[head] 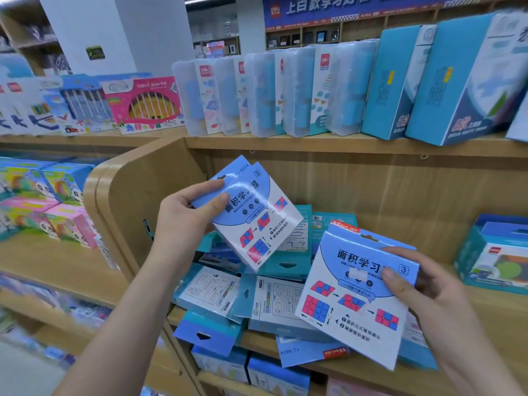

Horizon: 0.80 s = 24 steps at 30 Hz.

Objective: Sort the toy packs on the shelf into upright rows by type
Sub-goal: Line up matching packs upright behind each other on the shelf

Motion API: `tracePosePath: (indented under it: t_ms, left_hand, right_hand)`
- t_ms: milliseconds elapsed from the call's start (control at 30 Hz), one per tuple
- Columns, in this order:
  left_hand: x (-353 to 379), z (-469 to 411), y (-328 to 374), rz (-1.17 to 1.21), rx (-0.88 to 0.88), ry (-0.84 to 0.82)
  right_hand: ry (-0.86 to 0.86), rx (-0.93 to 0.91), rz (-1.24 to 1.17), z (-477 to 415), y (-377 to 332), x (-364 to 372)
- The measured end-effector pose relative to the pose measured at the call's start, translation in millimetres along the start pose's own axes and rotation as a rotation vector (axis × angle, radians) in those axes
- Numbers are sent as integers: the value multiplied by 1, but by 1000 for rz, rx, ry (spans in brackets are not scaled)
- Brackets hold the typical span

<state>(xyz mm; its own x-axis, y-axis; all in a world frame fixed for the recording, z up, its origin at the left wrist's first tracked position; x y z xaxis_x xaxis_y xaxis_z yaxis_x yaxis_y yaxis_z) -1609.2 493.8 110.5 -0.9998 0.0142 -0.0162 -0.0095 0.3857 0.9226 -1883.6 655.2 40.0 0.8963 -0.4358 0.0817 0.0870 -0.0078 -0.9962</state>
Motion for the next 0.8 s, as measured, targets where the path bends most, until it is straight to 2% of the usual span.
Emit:
tracePosePath:
  t_ms: [167,300,433,533,633,800]
  left_hand:
    - [8,-4,1,-6,42,-38]
    - [20,-4,4,-1,119,-94]
    - [39,-1,-3,-8,163,-184]
    - [54,6,-15,-43,178,-244]
    - [58,7,-28,-44,137,-226]
    - [61,16,-47,-75,76,-310]
  right_hand:
    - [52,-7,-32,2,-1,-7]
    - [260,-99,-51,2,-4,-29]
    - [375,-154,89,5,-7,-44]
    - [411,-165,136,3,-3,-52]
    - [430,-176,151,1,4,-56]
    - [425,-106,37,-5,20,-63]
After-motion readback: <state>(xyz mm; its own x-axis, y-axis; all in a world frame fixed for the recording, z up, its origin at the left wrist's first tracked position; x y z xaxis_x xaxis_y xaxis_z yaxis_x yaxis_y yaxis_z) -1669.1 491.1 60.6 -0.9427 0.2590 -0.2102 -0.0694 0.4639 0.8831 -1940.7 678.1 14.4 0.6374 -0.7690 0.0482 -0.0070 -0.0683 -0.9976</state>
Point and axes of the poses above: each hand's wrist, its own z-axis away from the middle knuckle, its own x-axis out of the palm, y = z × x, the point moved 6 cm from there along -z, towards the middle knuckle, and after that the axes turned 10 degrees about x, right-handed, at the moved point
